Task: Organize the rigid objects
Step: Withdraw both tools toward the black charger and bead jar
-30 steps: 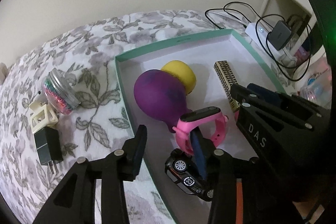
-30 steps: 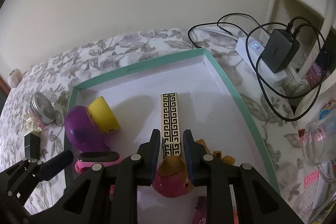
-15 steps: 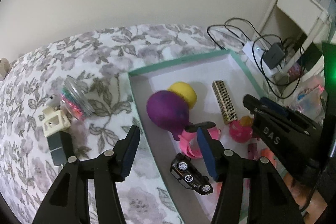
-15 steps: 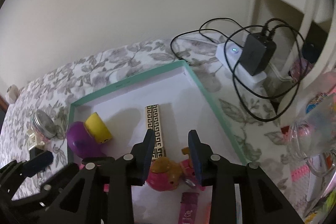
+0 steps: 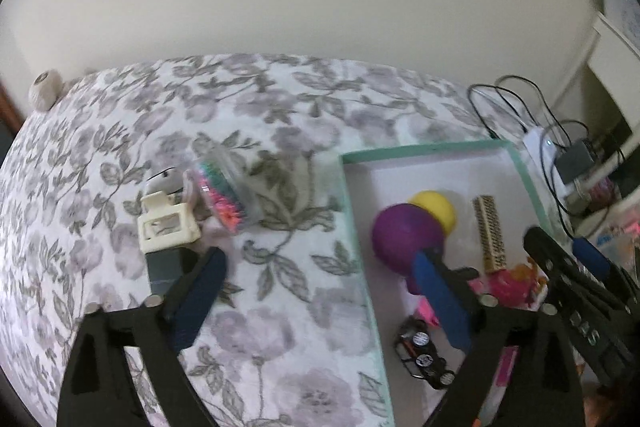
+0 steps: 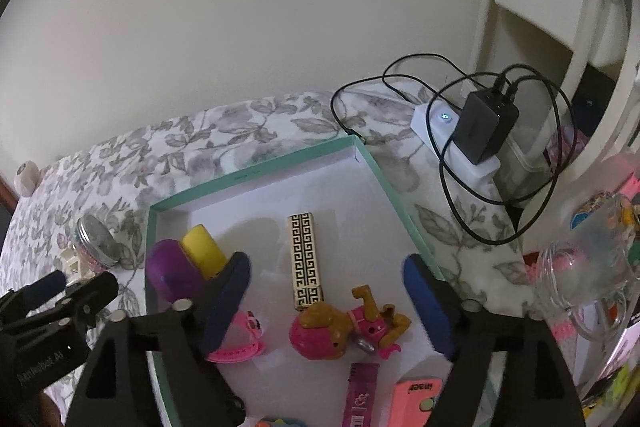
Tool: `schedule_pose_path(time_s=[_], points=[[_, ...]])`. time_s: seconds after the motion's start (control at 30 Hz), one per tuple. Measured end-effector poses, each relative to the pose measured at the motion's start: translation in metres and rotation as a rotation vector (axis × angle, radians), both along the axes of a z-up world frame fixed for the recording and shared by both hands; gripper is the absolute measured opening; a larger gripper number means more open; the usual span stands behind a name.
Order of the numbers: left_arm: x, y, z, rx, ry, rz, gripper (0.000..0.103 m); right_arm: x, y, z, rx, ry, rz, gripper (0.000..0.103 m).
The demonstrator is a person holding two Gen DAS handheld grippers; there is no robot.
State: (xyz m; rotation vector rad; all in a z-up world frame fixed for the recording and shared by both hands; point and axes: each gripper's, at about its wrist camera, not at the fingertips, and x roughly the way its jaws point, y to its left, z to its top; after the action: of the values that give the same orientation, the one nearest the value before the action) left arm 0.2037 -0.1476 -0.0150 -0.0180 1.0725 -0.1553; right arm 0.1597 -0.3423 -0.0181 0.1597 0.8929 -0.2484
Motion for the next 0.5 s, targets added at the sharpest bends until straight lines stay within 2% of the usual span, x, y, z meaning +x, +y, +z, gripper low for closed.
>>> schedule_pose_path(time_s=[0.2, 0.4, 0.5], points=[[0.009, 0.023, -0.003, -0.017, 0.018, 0.06, 0.096, 0.002, 0.013, -0.001, -0.023, 0.007, 0.026, 0.103], [0.02, 0.061, -0.003, -0.039, 0.047, 0.123, 0.097, 0.006, 0.035, 0.002, -0.058, 0.006, 0.069, 0.103], [0.023, 0.089, 0.004, -0.046, 0.033, 0.163, 0.097, 0.01, 0.05, 0.004, -0.066, 0.005, 0.101, 0.103]])
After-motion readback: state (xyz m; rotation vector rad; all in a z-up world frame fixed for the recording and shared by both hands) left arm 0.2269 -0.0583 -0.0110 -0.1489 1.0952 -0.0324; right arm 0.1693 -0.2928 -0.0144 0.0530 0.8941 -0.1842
